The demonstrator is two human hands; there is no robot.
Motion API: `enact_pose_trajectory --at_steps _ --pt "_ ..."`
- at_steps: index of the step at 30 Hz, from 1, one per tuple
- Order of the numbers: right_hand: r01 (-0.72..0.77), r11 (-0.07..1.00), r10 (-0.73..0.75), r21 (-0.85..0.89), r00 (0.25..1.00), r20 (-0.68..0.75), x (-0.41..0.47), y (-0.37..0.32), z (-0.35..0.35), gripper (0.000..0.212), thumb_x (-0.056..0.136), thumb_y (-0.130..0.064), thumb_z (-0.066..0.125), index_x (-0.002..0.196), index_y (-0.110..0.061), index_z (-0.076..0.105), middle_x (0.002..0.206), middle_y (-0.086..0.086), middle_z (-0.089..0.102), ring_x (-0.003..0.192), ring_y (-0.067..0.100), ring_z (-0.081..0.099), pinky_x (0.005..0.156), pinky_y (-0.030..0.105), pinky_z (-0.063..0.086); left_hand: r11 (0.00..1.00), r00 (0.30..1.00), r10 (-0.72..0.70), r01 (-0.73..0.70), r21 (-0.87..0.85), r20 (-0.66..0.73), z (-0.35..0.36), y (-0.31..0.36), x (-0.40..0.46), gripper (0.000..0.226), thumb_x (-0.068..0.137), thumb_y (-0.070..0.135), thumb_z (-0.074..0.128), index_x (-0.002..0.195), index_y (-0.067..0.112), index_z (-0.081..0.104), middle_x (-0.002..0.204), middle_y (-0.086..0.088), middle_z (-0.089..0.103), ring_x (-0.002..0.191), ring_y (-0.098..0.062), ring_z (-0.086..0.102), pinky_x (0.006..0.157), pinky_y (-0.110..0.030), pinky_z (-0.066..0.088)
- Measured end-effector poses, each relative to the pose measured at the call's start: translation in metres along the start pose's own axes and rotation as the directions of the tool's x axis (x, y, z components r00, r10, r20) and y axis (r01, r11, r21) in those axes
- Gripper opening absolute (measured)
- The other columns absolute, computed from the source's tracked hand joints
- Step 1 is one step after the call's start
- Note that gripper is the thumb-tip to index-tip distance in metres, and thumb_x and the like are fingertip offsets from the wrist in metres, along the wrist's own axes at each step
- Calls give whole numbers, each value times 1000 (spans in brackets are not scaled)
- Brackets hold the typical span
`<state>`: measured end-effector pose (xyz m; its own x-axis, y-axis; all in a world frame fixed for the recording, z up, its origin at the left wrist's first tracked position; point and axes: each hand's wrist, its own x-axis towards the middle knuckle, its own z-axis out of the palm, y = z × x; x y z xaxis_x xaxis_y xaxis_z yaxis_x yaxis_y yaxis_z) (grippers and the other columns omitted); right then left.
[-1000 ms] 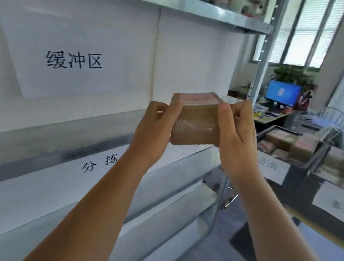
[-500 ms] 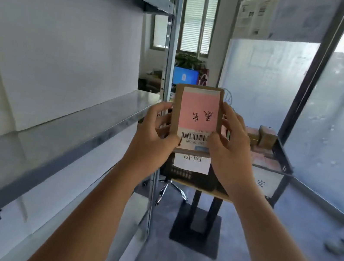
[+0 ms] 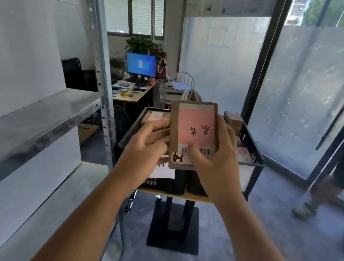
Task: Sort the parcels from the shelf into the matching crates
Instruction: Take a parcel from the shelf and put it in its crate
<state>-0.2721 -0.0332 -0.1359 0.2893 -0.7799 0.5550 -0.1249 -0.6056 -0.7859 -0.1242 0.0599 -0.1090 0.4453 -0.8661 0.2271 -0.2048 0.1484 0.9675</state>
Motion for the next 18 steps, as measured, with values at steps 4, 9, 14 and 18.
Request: enact_pose_trajectory --at_steps 4,9,14,18 --pt "-3 981 6 -195 1000 15 45 61 -26 107 73 -64 80 160 -42 22 151 -10 33 134 13 40 103 35 48 998 995 -61 60 28 73 53 -16 58 45 107 5 48 140 33 61 127 7 75 115 -13 73 95 -43 63" --pt "-59 937 77 -344 996 40 107 123 -73 101 65 -75 74 151 -50 27 150 -9 29 132 20 43 98 47 54 992 984 -126 123 32 127 129 -27 131 50 104 0 40 135 31 64 129 3 75 116 -18 73 95 -48 63" --pt "-113 893 142 -436 989 35 161 177 -103 92 70 -67 77 148 -50 30 146 -9 30 123 20 49 89 47 58 985 968 -174 167 52 179 183 -43 190 52 106 5 38 134 39 65 127 14 74 118 -10 71 102 -48 59" --pt "-247 831 255 -498 966 -52 199 236 -119 93 70 -66 80 148 -48 34 141 -3 36 118 25 55 89 49 59 989 973 -140 129 74 182 204 -60 239 46 109 16 44 142 45 59 141 21 64 134 -5 58 114 -47 50"
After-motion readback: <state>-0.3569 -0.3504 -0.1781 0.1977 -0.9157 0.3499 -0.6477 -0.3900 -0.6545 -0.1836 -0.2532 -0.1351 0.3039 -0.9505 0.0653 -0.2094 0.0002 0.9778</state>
